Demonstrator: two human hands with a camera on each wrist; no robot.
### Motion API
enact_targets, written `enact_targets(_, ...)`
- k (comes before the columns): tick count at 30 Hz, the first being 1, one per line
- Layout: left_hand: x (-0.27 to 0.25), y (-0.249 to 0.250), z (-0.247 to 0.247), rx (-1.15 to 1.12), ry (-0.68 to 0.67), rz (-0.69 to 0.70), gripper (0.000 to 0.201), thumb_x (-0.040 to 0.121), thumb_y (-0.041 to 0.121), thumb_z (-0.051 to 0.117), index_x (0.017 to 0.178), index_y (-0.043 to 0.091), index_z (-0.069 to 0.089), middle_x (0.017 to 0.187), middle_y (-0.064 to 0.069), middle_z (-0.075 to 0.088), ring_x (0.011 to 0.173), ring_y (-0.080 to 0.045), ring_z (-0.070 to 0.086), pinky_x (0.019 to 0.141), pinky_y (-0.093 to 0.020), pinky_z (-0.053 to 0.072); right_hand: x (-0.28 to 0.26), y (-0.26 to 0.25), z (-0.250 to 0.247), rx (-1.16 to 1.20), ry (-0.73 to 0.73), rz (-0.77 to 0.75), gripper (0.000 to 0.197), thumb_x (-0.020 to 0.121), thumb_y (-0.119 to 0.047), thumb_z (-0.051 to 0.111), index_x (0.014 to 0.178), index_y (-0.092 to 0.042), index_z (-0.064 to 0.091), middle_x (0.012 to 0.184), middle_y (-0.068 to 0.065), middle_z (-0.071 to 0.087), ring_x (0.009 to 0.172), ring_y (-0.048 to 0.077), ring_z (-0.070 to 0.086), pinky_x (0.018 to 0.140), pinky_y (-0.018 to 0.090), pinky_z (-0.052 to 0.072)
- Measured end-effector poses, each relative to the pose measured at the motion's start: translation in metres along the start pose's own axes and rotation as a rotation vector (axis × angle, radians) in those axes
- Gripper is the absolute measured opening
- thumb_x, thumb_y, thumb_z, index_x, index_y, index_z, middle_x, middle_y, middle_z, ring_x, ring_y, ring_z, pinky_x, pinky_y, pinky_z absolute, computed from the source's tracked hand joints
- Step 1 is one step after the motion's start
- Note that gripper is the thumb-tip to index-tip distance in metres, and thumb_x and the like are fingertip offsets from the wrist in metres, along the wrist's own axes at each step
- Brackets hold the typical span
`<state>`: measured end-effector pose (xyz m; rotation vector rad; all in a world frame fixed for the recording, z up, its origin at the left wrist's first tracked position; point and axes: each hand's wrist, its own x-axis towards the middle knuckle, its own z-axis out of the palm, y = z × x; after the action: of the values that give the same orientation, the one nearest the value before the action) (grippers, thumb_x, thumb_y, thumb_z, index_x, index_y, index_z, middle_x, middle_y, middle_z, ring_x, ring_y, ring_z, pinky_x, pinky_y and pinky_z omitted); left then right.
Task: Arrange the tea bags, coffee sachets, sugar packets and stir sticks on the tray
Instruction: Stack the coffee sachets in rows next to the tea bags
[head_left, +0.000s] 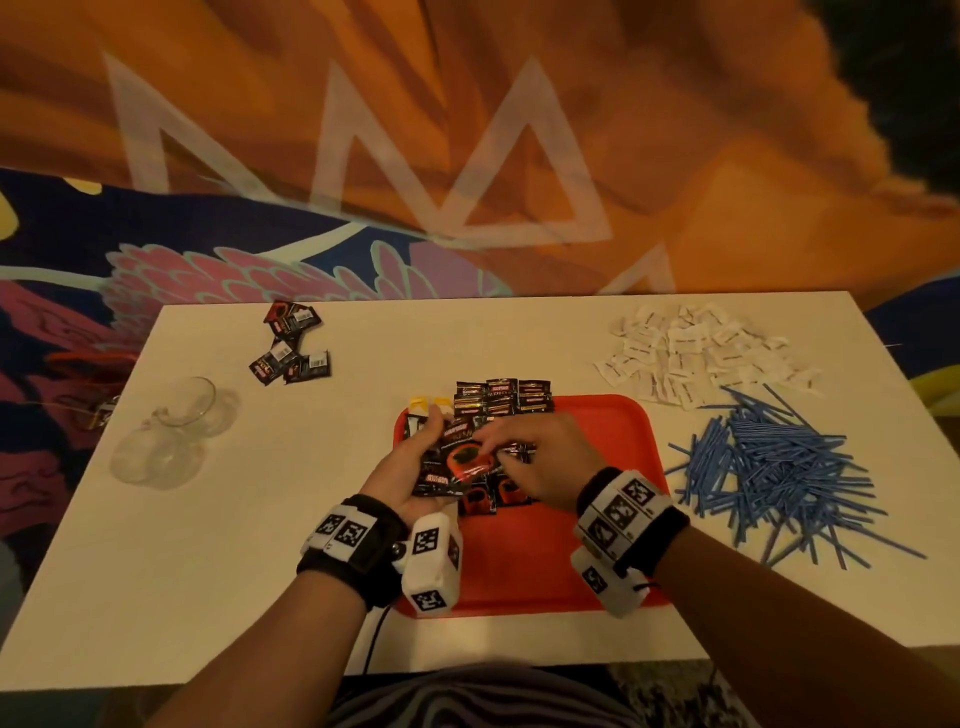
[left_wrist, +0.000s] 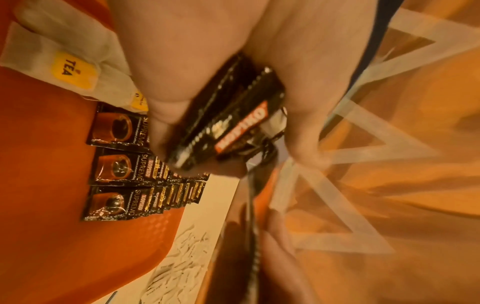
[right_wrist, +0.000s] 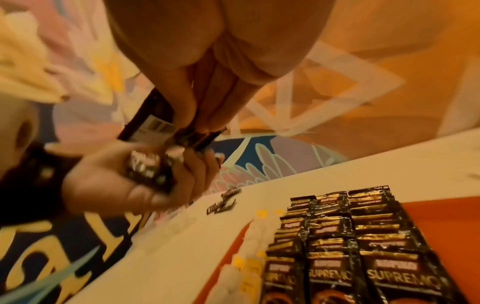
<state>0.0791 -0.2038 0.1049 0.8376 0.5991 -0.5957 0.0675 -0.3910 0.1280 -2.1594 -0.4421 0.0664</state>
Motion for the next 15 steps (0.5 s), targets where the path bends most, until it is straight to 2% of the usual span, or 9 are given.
enact_targets(2,-0.001,0.001,0.005,0.081,-0.034,0.055,0.022,0.088,0.019,0.067,0.108,0.010,0.070,0.106,-0.023,0.071,0.084,-0.033,0.072,0.065,-0.040,0.060,-0.002,0.004,0.003,-0.035,-0.046,-0.009,0.020,0.080,0.000,0.068,0.089,-0.016,0.078,0.108,-0.004,0.072,0.097,-0.011,0.058,0.089,-0.001,0.039)
enact_targets(3,0.001,0.001,0.005,0.104,-0.030,0.095,0.032,0.085,0.009,0.068,0.116,0.010,0.065,0.115,-0.026,0.067,0.094,-0.036,0.071,0.075,-0.045,0.059,-0.001,0.006,0.005,0.002,-0.032,0.043,0.020,0.082,0.001,0.066,0.088,-0.014,0.077,0.108,-0.003,0.072,0.093,-0.013,0.058,0.085,0.000,0.041)
enact_targets(5,0.006,0.002,0.004,0.146,0.008,0.200,0.042,0.084,-0.004,0.067,0.122,0.012,0.058,0.119,-0.026,0.066,0.102,-0.038,0.067,0.086,-0.051,0.056,0.003,0.006,0.006,0.198,0.002,0.250,0.017,0.085,0.000,0.063,0.089,-0.013,0.073,0.101,0.001,0.071,0.075,-0.010,0.062,0.069,0.011,0.050)
enact_targets(6,0.006,0.002,0.005,0.183,0.035,0.246,0.042,0.085,-0.007,0.066,0.121,0.012,0.058,0.115,-0.023,0.068,0.100,-0.036,0.068,0.086,-0.051,0.056,0.006,0.006,0.006,0.300,-0.011,0.367,0.012,0.086,-0.006,0.066,0.094,-0.014,0.071,0.096,0.001,0.071,0.067,-0.004,0.063,0.061,0.019,0.051)
enact_targets(8,0.006,0.002,0.007,0.239,0.050,0.300,0.043,0.084,-0.009,0.066,0.121,0.012,0.059,0.108,-0.018,0.071,0.098,-0.034,0.069,0.088,-0.050,0.056,0.011,0.008,0.007,0.363,-0.100,0.542,0.016,0.084,-0.025,0.075,0.098,-0.022,0.067,0.089,-0.003,0.072,0.065,0.006,0.065,0.058,0.025,0.050)
enact_targets(9,0.005,0.001,0.009,0.249,0.043,0.312,0.042,0.084,-0.009,0.067,0.120,0.012,0.059,0.108,-0.017,0.071,0.100,-0.034,0.069,0.089,-0.050,0.055,0.014,0.010,0.008,0.344,-0.154,0.574,0.016,0.082,-0.029,0.077,0.093,-0.025,0.066,0.083,-0.005,0.071,0.063,0.007,0.064,0.058,0.023,0.049)
enact_targets(12,0.003,-0.001,0.011,0.194,0.016,0.277,0.044,0.078,0.004,0.073,0.120,0.006,0.060,0.114,-0.021,0.069,0.104,-0.038,0.067,0.088,-0.050,0.056,0.017,0.013,0.012,0.226,-0.219,0.547,0.017,0.080,-0.026,0.079,0.074,-0.024,0.063,0.064,-0.007,0.065,0.051,0.004,0.059,0.053,0.019,0.045)
enact_targets(13,0.003,-0.002,0.011,0.172,0.020,0.254,0.047,0.078,0.007,0.072,0.123,0.002,0.059,0.115,-0.025,0.068,0.103,-0.040,0.068,0.085,-0.050,0.057,0.018,0.016,0.013,0.206,-0.221,0.552,0.018,0.080,-0.025,0.079,0.074,-0.024,0.062,0.064,-0.005,0.066,0.050,0.003,0.060,0.053,0.020,0.045)
enact_targets(15,0.005,-0.004,0.009,0.141,0.061,0.203,0.043,0.084,0.003,0.068,0.125,-0.003,0.057,0.111,-0.027,0.069,0.094,-0.039,0.070,0.072,-0.044,0.060,0.017,0.019,0.014,0.190,-0.220,0.577,0.015,0.080,-0.024,0.079,0.083,-0.021,0.064,0.075,0.000,0.072,0.054,0.004,0.064,0.055,0.018,0.048)
